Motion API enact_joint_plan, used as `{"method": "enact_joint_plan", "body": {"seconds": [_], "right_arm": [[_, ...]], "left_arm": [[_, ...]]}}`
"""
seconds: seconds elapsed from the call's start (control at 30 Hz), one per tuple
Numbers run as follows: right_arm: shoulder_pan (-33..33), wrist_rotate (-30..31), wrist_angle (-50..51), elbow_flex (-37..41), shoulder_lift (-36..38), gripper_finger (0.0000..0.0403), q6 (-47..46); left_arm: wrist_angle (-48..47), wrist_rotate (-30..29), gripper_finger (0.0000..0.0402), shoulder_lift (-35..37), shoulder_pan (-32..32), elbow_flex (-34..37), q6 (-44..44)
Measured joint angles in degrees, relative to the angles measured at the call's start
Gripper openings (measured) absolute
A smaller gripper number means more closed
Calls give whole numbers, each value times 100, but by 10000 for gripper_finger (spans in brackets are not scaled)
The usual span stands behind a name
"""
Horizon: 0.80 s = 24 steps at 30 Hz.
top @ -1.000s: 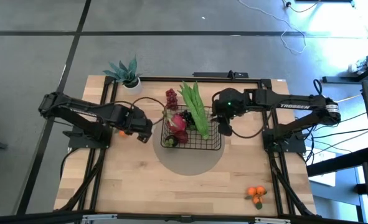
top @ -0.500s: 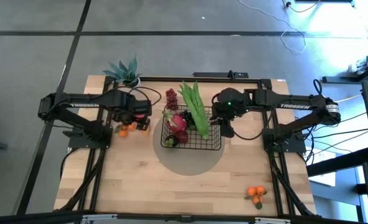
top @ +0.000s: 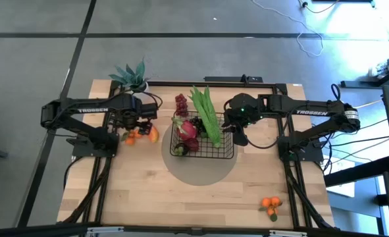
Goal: Build produce basket
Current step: Put the top orange tangerines into the black wire basket
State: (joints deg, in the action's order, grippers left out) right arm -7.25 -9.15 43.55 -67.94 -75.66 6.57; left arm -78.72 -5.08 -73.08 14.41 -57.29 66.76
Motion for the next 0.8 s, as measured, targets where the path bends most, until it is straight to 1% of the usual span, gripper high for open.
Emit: {"method": "enact_joint_plan", "body": {"seconds": [0.3, 0.4, 0.57, 0.73, 0.8], "right_arm": [[0, 2, -1, 0, 0, 84, 18], [0, 2, -2, 0, 0, 84, 18], [0, 2, -4, 0, 0, 84, 18], [-1, 4, -4, 0, 0, 84, 5], [-1, 4, -4, 0, 0, 84, -1]], "left_arm": [[334, -35, 335, -4, 0, 611, 35], [336, -205, 335, -4, 0, 638, 15], [367, -666, 335, -4, 0, 640, 20], [402, -725, 335, -4, -13, 640, -13], [402, -746, 335, -4, -39, 640, -153]]}}
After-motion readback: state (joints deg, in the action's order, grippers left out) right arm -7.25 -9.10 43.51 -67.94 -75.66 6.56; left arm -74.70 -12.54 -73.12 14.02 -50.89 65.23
